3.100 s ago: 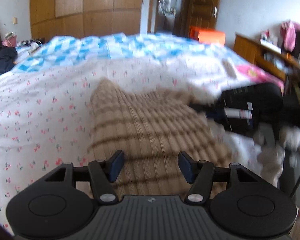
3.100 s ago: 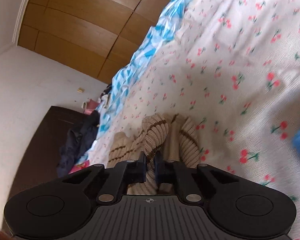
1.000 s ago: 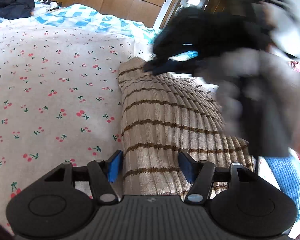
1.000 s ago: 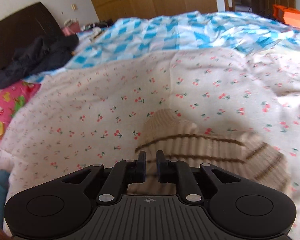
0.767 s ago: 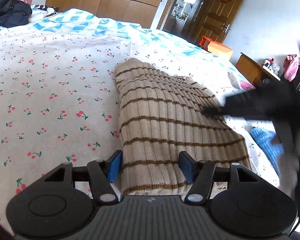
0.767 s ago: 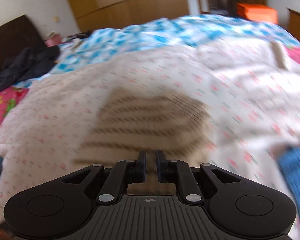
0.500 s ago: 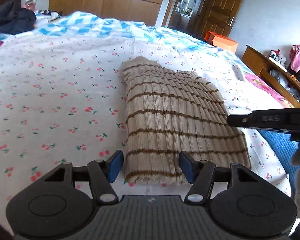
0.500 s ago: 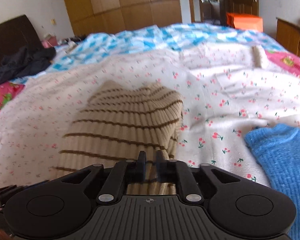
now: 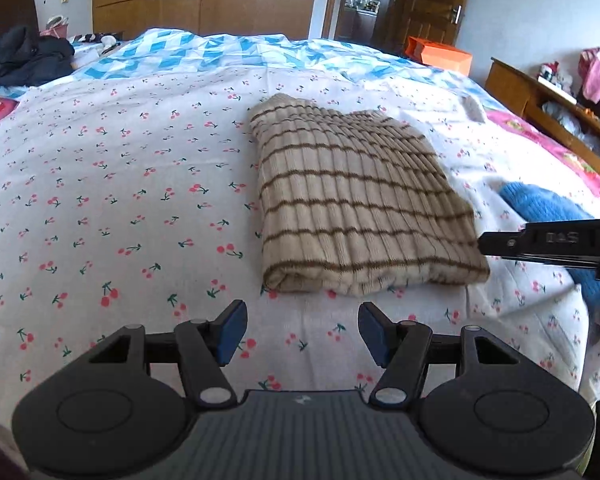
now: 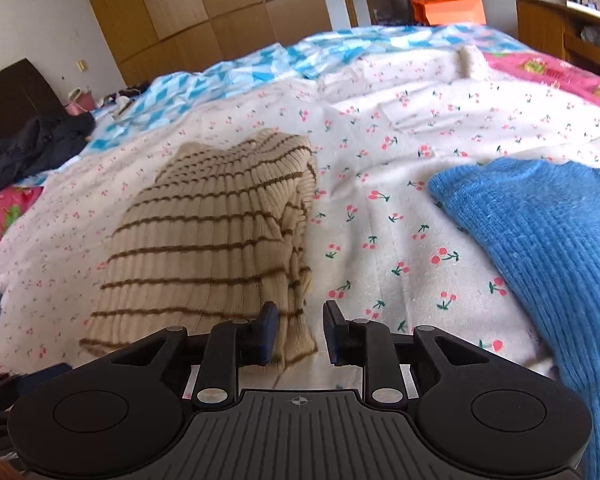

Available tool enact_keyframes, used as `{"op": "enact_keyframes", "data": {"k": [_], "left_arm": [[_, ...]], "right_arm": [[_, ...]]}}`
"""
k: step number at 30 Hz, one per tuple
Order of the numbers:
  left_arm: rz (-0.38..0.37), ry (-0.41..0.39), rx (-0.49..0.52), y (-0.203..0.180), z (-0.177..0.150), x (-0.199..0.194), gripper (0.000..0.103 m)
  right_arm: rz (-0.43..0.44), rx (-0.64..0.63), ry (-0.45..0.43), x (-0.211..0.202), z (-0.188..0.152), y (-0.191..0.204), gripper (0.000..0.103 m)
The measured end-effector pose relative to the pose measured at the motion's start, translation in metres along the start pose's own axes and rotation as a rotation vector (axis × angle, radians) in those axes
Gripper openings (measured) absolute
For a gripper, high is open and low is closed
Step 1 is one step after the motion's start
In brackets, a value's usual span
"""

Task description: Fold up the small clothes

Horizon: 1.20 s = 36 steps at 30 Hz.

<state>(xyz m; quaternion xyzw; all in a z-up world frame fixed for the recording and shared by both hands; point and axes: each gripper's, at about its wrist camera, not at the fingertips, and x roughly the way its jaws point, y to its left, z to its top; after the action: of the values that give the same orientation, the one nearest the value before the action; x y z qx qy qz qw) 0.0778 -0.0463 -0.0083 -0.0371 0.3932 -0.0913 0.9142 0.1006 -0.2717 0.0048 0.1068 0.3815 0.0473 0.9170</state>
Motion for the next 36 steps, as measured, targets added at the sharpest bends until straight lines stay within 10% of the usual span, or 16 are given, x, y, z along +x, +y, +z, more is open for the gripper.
{"op": "enact_keyframes", "data": {"k": [12,36], "left_arm": [[0.044,0.05,0.058,-0.018,-0.013,0.001,0.069],[0.066,0.057,0.098,-0.025,-0.026,0.0,0.081]], "right_arm": [[-0.022,-0.046,0.029,-0.017,-0.064,0.021,0.025],[-0.044,-0.104,-0.046,-0.027,-0.076,0.038,0.033]]}}
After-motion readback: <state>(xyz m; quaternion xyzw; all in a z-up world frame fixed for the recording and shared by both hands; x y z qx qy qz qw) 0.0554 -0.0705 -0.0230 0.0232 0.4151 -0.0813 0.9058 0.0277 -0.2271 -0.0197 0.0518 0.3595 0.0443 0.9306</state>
